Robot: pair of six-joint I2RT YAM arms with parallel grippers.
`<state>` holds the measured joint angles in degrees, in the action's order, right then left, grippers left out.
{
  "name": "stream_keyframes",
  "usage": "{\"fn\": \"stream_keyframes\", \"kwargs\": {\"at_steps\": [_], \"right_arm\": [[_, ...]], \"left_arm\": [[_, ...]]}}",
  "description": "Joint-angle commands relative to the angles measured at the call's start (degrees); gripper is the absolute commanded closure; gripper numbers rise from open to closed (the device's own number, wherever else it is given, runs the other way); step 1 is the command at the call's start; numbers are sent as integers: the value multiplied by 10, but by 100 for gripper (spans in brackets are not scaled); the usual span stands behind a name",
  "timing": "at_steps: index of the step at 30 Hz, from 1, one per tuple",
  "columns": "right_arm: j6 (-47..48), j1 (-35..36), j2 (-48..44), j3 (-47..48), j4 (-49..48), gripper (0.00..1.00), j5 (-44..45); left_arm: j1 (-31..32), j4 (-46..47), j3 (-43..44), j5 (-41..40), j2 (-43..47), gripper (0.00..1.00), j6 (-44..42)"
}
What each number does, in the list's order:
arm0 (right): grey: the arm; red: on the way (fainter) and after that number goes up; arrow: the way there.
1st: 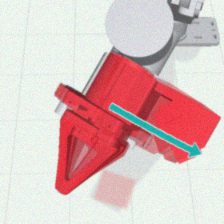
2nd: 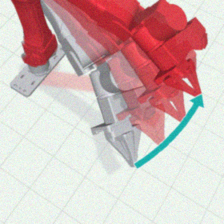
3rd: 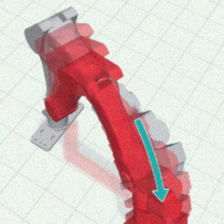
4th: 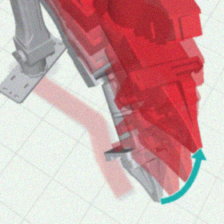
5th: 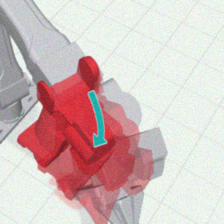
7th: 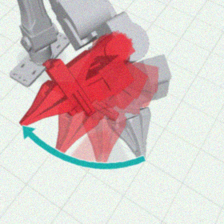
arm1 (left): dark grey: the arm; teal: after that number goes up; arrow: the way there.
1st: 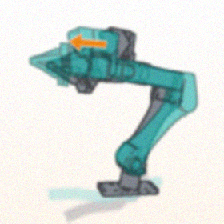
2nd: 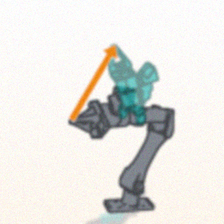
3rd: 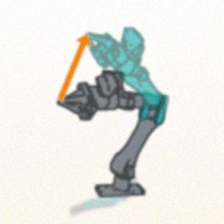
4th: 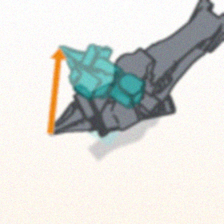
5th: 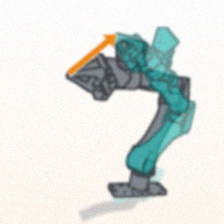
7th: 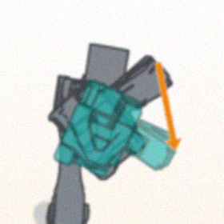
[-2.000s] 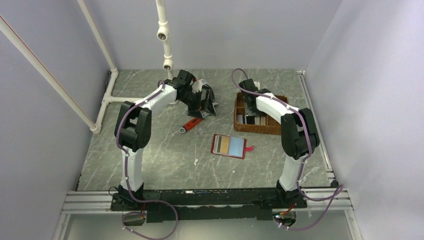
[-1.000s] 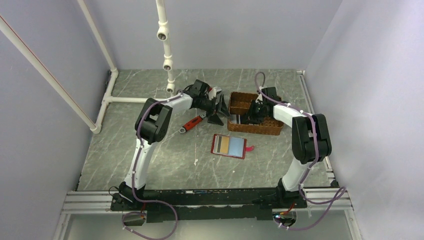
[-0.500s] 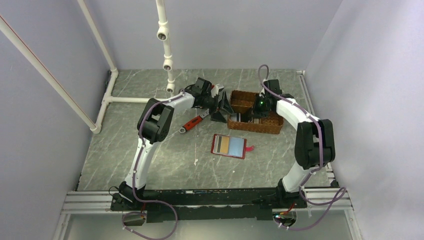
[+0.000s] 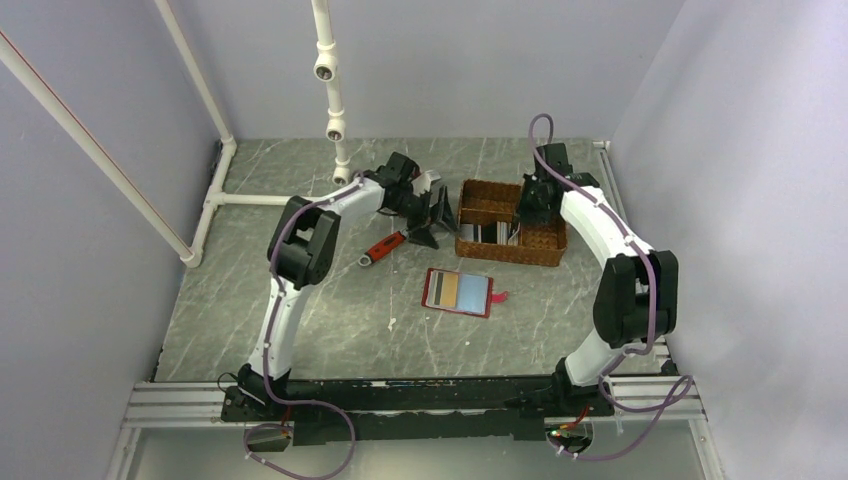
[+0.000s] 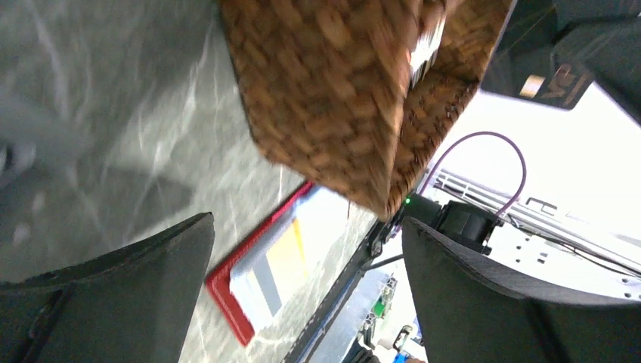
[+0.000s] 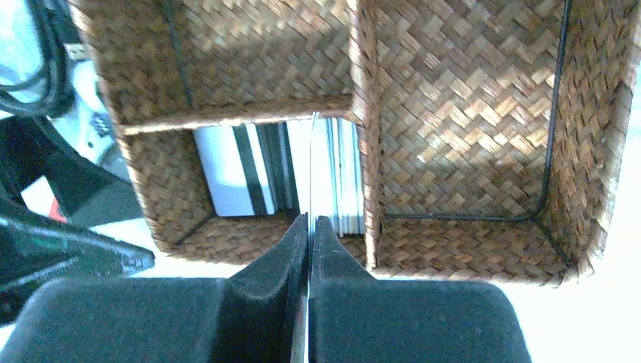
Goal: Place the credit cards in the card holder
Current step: Pick up the credit card from the storage box.
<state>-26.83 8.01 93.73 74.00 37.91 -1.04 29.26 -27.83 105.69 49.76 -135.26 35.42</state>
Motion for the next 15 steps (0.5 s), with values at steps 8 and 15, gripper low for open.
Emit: {"fn": "stream_keyframes", "kwargs": {"at_steps": [8,15], "right_arm": [[-88,-68,-56,-140,-415,100,-426],[-233,-99,-36,-201,-628,100,-537]], "left_arm": [[-19,173,-96,92,157,1,64],[-20,412,-56,110,72,17,223]]}}
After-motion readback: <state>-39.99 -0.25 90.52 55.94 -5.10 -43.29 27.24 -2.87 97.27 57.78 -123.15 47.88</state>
